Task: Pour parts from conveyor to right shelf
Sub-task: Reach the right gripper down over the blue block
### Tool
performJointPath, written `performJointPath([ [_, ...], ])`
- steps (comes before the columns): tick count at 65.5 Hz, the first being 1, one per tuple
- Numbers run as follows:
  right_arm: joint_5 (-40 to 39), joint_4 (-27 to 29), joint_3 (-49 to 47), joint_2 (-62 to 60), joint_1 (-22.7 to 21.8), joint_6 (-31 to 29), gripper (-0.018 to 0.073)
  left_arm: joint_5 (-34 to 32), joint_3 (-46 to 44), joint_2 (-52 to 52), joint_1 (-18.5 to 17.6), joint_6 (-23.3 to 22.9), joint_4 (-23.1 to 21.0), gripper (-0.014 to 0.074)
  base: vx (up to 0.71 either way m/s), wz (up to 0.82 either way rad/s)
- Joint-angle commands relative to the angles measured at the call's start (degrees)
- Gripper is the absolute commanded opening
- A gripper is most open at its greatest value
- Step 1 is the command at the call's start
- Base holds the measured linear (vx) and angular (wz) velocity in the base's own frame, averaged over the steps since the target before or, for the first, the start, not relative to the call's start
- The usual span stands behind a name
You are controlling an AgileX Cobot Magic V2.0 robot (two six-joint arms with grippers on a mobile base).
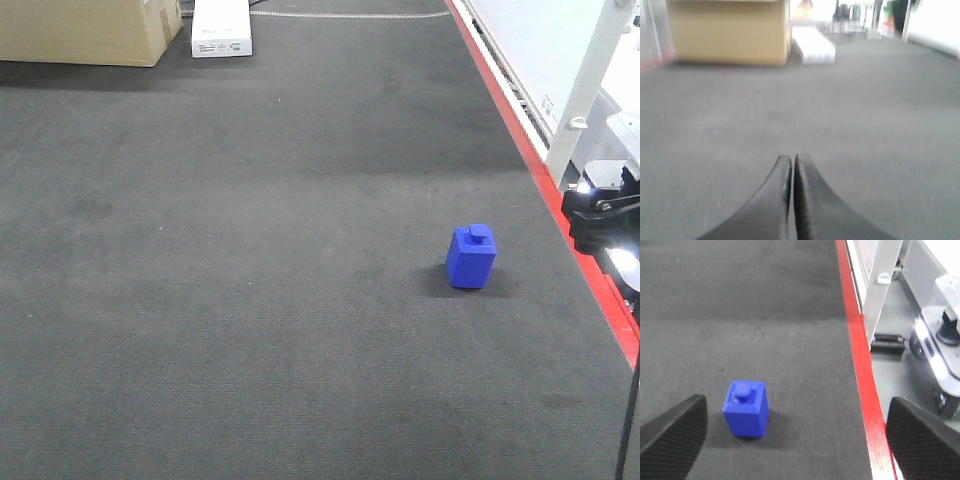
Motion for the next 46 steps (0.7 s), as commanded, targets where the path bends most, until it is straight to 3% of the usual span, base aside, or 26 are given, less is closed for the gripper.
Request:
performJointPath([
  [1, 1.9, 0.0, -4.8, 0.1, -0.2, -0.3, 0.0697, -5.6, -1.1, -0.7, -0.3, -0.5, -0.4, -0.0006, 0.0, 0.0],
  [15, 19.1, 1.9, -19.2, 6.4, 0.1, -3.3, 0.068, -4.4, -1.1, -0.7, -0.3, -0.5, -0.4, -0.0006, 0.0, 0.0],
  [23, 25.1, 4.3, -27.6, 13.3, 3.5, -7.5, 0.0677, -4.4, -1.1, -0.7, -0.3, -0.5, -0.4, -0.0006, 0.0, 0.0],
  [30, 32.8, 5.2, -36.8, 21.6, 6.1, -6.2, 0.0674, -4.4, -1.1, -0.7, -0.3, -0.5, -0.4, -0.0006, 0.0, 0.0],
  [46, 56.3, 9.7, -59.9, 41.7, 4.2, -4.6, 0.0662, -4.4, -1.1, -0.7, -0.3, -0.5, -0.4, -0.0006, 0.0, 0.0],
])
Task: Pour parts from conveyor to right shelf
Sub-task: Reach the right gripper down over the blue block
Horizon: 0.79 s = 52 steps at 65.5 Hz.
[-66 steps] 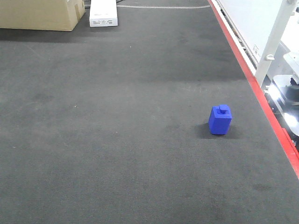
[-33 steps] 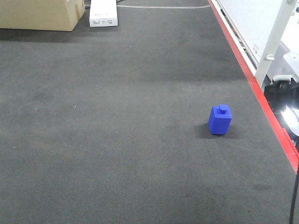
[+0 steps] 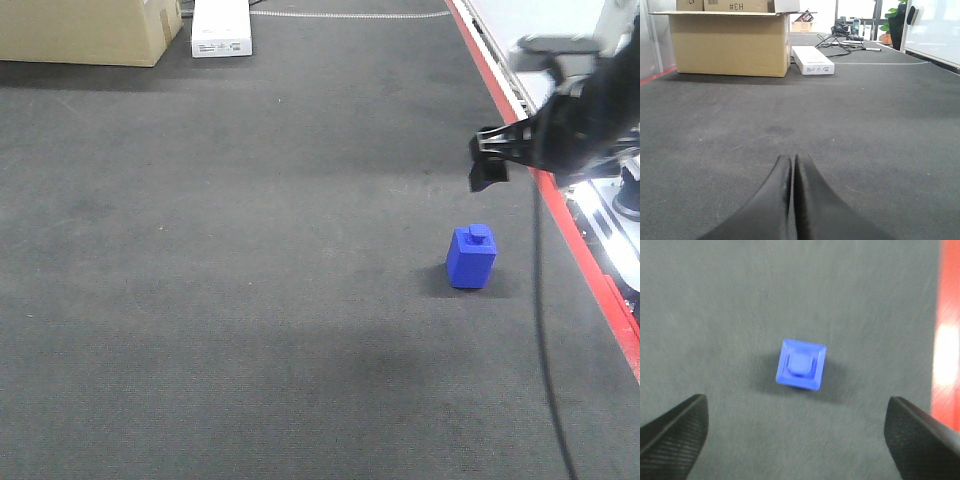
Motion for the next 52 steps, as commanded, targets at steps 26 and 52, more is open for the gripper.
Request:
performJointPath([
  [26, 11.4, 0.7, -21.5, 19.5, -1.1, -0.4, 0.0642, -4.2, -1.1, -0.7, -0.3, -0.5, -0.4, -0.0006, 0.0, 0.0],
  [52, 11.5, 3.9, -18.4, 19.3, -1.0, 1.0, 0.0617, -4.2, -1.1, -0.7, -0.3, -0.5, -0.4, -0.0006, 0.0, 0.0],
])
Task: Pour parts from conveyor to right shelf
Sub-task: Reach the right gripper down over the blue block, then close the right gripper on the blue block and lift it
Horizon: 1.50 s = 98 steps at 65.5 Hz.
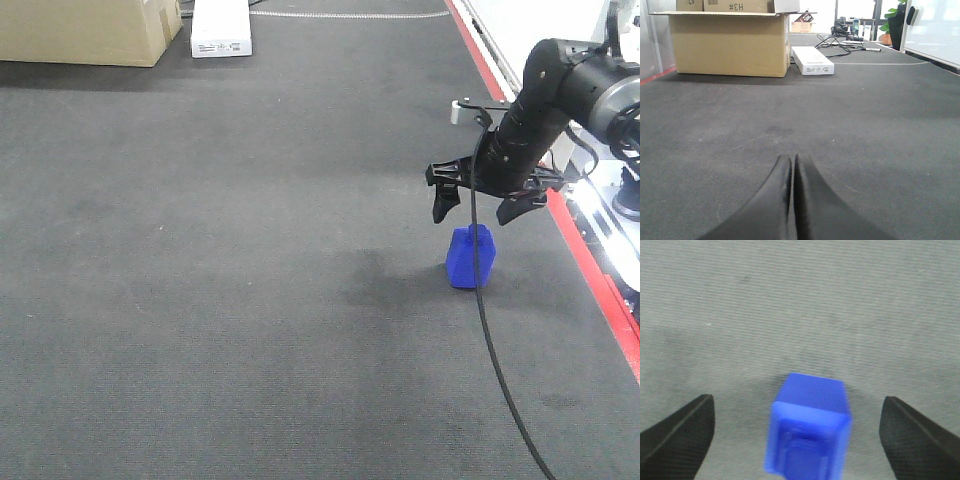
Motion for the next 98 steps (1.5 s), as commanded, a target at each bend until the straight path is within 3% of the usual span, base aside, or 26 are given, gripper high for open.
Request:
performJointPath([
  [1, 3.1, 0.1, 1.2, -5.1, -0.1, 0.3, 0.0615, -4.2, -1.1, -0.7, -0.3, -0.5, -0.4, -0.0006, 0.0, 0.0],
  [10, 3.1, -1.4, 5.7, -6.8, -0.1, -0.3, 0.0609, -4.2, -1.1, -0.7, -0.3, -0.5, -0.4, -0.0006, 0.0, 0.0],
  [53, 2.6, -0.9, 5.4, -0.9, -0.1, -1.7, 0.0584, -4.2, -1.1, -0.7, -0.3, -0.5, -0.4, -0.0006, 0.0, 0.0],
  [59, 2.5, -0.9, 5.4, -0.5, -0.1, -1.7, 0.0522, -4.2, -1.1, -0.7, -0.3, -0.5, -0.4, -0.0006, 0.0, 0.0],
  [63, 2.4, -1.2, 5.4, -0.5, -0.1, -1.7, 0.0428, -4.2, -1.1, -0.7, -0.3, -0.5, -0.4, -0.0006, 0.0, 0.0],
  [75, 2.3, -1.4, 5.4, -0.7, -0.1, -5.3, -0.0016, -4.2, -1.1, -0.7, -0.3, -0.5, -0.4, -0.0006, 0.0, 0.0],
  [98, 2.5, -3.1, 7.8, -9.7, -0.1, -5.6, -0.0006, -4.2, -1.1, -0.7, -0.3, -0.5, -0.4, -0.0006, 0.0, 0.0],
])
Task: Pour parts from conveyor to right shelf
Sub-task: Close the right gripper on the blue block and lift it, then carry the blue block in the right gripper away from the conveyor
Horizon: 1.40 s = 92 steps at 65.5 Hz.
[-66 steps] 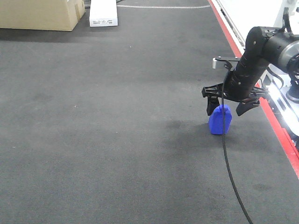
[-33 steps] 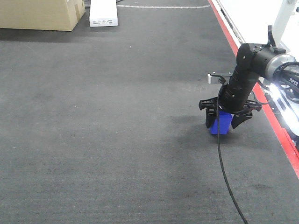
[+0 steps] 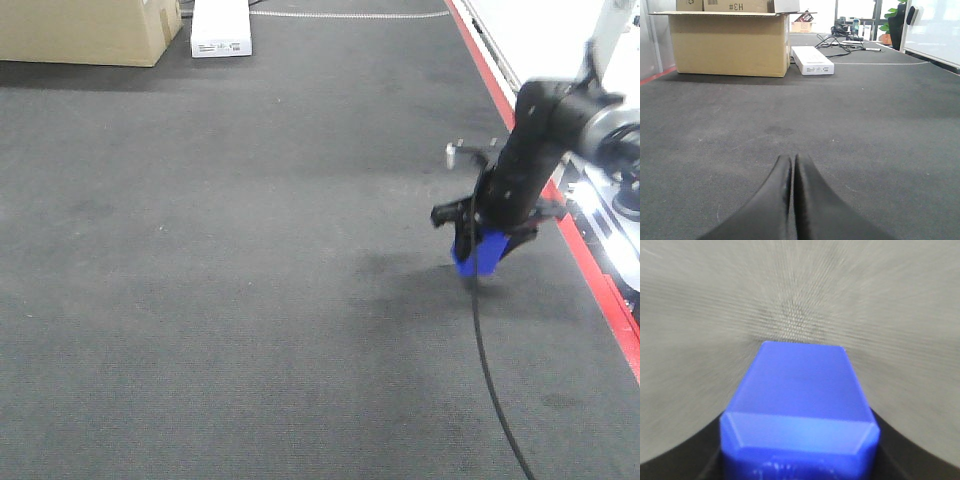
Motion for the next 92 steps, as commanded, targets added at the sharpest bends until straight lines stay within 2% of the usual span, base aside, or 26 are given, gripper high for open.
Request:
performJointPath([
  [1, 2.7, -0.8, 0.7, -8.3, -0.1, -0.5, -0.0006, -4.2, -1.1, -0.7, -0.3, -0.5, -0.4, -0.0006, 0.0, 0.0],
  [8, -1.0, -1.3, 8.4, -16.3, -0.1, -0.5, -0.0005, -4.2, -1.1, -0.7, -0.3, -0.5, -0.4, -0.0006, 0.0, 0.0],
  [13, -6.8, -1.7, 16.4, -23.3, -0.1, -0.5, -0.0005, -4.2, -1.1, -0.7, -0.3, -0.5, -0.4, -0.0006, 0.0, 0.0],
  [27, -28.4, -1.7, 44.5, -49.7, -0.2, -0.5, -0.0005, -4.2, -1.1, -0.7, -0.3, -0.5, -0.4, -0.0006, 0.0, 0.0],
  [36, -42.3, -2.2, 58.1, -68.7, -0.2, -0.5, -0.0005, -4.2, -1.1, -0.7, -0.3, -0.5, -0.4, -0.0006, 0.0, 0.0],
  [41, -46.1, -3.3, 63.6, -78.2, -0.2, -0.1, -0.0005, -4.2, -1.1, -0.7, -0.3, -0.5, -0.4, -0.0006, 0.0, 0.0],
  [53, -46.3, -9.4, 70.4, -95.0, -0.2, 4.2, -0.0005, -4.2, -1.1, -0.7, -0.3, -0.5, -0.4, -0.0006, 0.0, 0.0],
  [61, -46.0, -12.4, 74.9, -107.7, -0.2, 4.2, -0.0005, -4.2, -1.1, -0.7, -0.3, -0.5, -0.4, -0.0006, 0.0, 0.0],
  [66, -43.8, -12.5, 78.2, -116.8, -0.2, 5.4, -0.0005, -4.2, -1.1, -0.7, -0.3, -0.5, -0.4, -0.0006, 0.0, 0.0],
  [72, -37.3, -13.6, 80.9, -124.2, -0.2, 7.7, -0.0005, -4.2, -1.1, -0.7, -0.3, -0.5, -0.4, -0.0006, 0.0, 0.0],
  [78, -31.9, -14.0, 81.4, -123.0, -0.2, 7.5, -0.0005, -4.2, -1.1, -0.7, -0.3, -0.5, -0.4, -0.0006, 0.0, 0.0],
  [92, -35.0, -14.2, 81.4, -120.5, -0.2, 6.0, -0.0005, -4.2, -1.1, -0.7, -0.3, -0.5, -0.4, -0.0006, 0.0, 0.0],
])
